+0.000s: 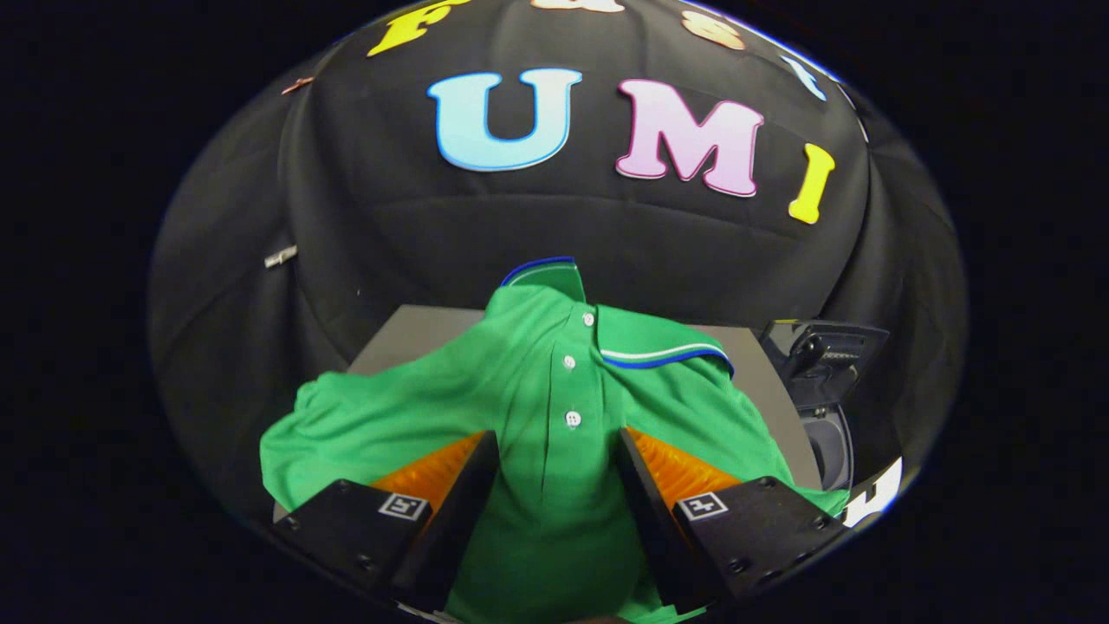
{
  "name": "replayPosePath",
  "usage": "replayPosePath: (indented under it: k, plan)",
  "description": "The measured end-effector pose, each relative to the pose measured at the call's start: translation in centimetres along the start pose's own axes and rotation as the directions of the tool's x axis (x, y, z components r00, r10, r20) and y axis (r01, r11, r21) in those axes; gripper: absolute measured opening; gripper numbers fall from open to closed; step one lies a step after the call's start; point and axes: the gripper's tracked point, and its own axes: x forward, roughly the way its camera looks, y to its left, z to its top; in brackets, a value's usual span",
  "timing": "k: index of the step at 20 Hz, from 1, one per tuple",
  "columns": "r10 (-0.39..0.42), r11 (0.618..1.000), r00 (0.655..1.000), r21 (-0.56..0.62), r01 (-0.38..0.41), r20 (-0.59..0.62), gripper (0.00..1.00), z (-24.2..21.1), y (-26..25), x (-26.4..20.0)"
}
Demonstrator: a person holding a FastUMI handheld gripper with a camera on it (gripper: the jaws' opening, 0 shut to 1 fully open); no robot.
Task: Put the clothes into the washing machine and then close the washing machine lid.
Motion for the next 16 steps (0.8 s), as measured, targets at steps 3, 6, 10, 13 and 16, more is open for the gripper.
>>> replayPosePath:
  k: [3,6,10,13,16]
  plan:
    - [0.011,0.999,1.000,-0.038,-0.012,-0.019,0.89,-0.4,0.1,-0.3]
    - [0.030,1.000,1.000,-0.001,-0.030,0.009,0.89,-0.2,0.0,0.1]
    - [0.038,0.999,0.999,-0.020,-0.038,0.019,0.44,0.0,-1.7,0.4]
    - [0.078,0.996,0.997,-0.052,-0.078,0.002,0.20,0.2,-1.6,-0.5]
    - [0.089,0.993,0.996,-0.080,-0.091,-0.032,0.07,0.2,-1.9,-0.2]
